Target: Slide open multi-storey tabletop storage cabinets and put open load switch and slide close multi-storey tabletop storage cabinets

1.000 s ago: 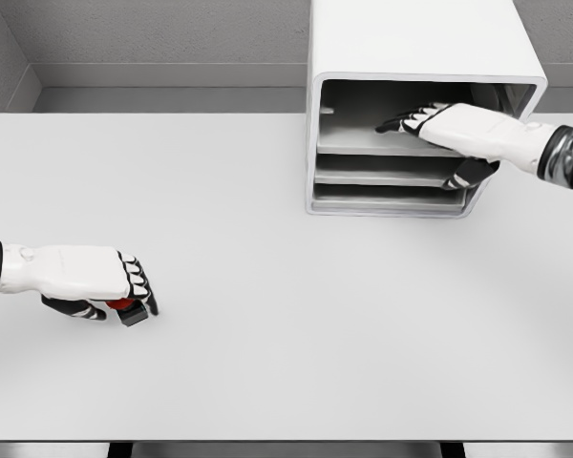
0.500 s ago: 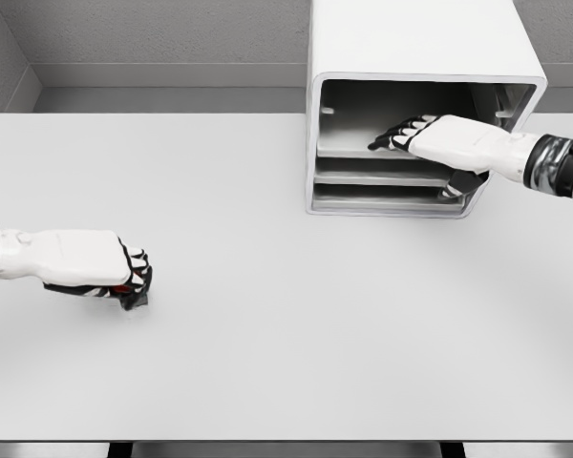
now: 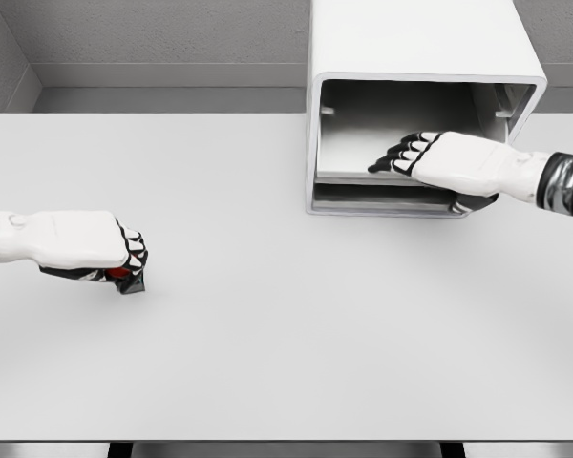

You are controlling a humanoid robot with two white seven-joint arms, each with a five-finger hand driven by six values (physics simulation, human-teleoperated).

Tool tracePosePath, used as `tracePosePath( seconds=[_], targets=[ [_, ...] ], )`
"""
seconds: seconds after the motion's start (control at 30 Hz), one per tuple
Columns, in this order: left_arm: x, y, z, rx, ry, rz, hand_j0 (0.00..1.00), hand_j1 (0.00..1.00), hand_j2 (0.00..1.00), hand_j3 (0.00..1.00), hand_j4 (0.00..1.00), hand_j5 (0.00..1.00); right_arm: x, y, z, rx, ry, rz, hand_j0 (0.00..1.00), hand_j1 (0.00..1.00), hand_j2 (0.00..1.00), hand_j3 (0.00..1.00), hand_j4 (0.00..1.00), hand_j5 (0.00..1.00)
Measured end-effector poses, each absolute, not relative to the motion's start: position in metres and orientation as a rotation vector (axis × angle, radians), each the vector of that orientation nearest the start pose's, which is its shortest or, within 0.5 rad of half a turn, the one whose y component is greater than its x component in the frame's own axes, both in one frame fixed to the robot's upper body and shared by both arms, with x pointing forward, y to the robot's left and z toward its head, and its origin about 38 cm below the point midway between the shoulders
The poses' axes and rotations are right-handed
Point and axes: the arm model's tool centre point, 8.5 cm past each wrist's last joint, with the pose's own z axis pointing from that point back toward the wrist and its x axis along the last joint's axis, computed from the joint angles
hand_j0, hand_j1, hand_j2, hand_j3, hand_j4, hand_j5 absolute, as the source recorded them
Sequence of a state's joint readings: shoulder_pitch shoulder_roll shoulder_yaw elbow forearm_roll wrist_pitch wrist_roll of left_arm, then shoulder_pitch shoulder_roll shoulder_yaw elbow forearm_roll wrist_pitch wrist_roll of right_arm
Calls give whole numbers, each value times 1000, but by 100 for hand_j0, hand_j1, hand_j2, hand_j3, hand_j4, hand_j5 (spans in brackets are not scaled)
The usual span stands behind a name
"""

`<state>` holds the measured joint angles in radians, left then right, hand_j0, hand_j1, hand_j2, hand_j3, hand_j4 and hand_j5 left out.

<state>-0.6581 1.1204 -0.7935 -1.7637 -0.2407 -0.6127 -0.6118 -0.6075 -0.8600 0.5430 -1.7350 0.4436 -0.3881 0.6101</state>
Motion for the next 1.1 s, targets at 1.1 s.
tracePosePath(
  seconds=[1.1],
  targets=[
    [359,305,236,-280,1646,3166,33,33,33,33,33,33,377,-289,264,-394,-1550,2201,100,100,100,100,100,100]
  ],
)
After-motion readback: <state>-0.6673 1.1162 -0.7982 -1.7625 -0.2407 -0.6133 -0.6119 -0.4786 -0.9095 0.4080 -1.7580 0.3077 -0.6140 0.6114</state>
